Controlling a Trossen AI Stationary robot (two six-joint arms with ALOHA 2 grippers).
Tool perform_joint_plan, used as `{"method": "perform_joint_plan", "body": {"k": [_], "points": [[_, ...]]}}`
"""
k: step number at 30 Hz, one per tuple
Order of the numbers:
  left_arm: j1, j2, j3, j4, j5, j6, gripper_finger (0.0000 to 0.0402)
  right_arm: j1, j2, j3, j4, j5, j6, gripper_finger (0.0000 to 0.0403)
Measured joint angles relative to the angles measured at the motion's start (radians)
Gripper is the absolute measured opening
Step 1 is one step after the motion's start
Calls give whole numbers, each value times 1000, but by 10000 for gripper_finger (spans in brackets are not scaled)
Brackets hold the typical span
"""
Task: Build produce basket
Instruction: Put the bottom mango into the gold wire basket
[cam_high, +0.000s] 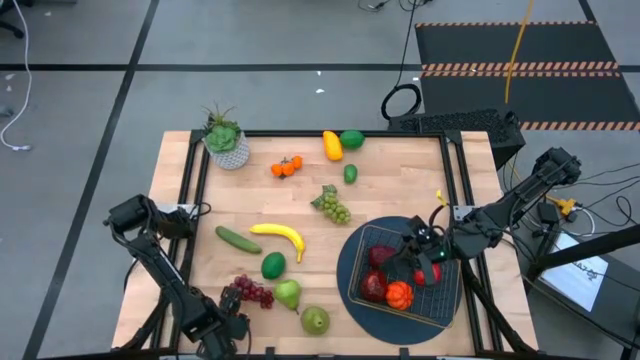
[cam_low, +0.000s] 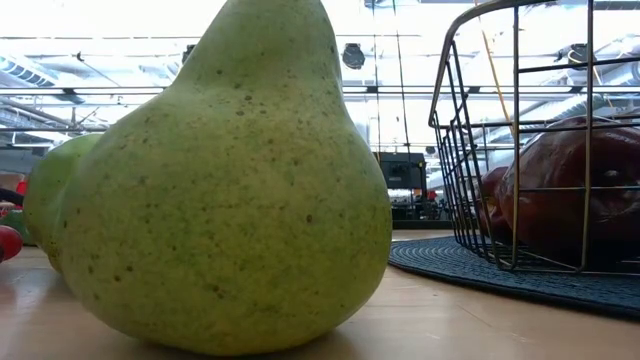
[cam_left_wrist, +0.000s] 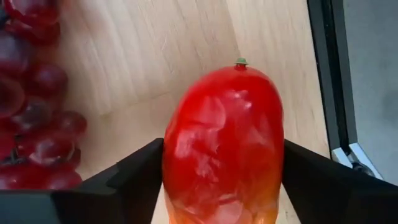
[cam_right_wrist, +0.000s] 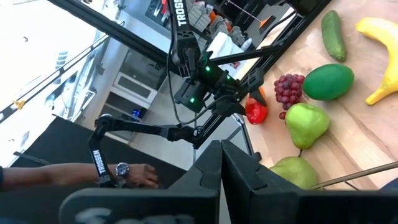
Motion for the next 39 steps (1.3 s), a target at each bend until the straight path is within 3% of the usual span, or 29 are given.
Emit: {"method": "perform_joint_plan", "body": {"k": [5, 11, 16, 21, 28, 39], "points": [[5, -1, 6, 16, 6, -11, 252, -9, 0, 0, 0, 0, -3, 0], [28, 1, 44, 13, 16, -69, 280, -9, 0, 0, 0, -2, -20, 0], [58, -1, 119, 11, 20, -84, 272, -9, -3, 0, 2, -3, -20, 0], [110, -2, 246, -60, 20, -84, 260, -9, -16, 0, 19, -4, -55, 0], [207, -3, 465, -226, -5, -89, 277, -10, -59, 0, 16, -4, -189, 0], [384, -4, 779, -195, -84, -135, 270, -10, -157, 0, 15, -6, -359, 4]]}}
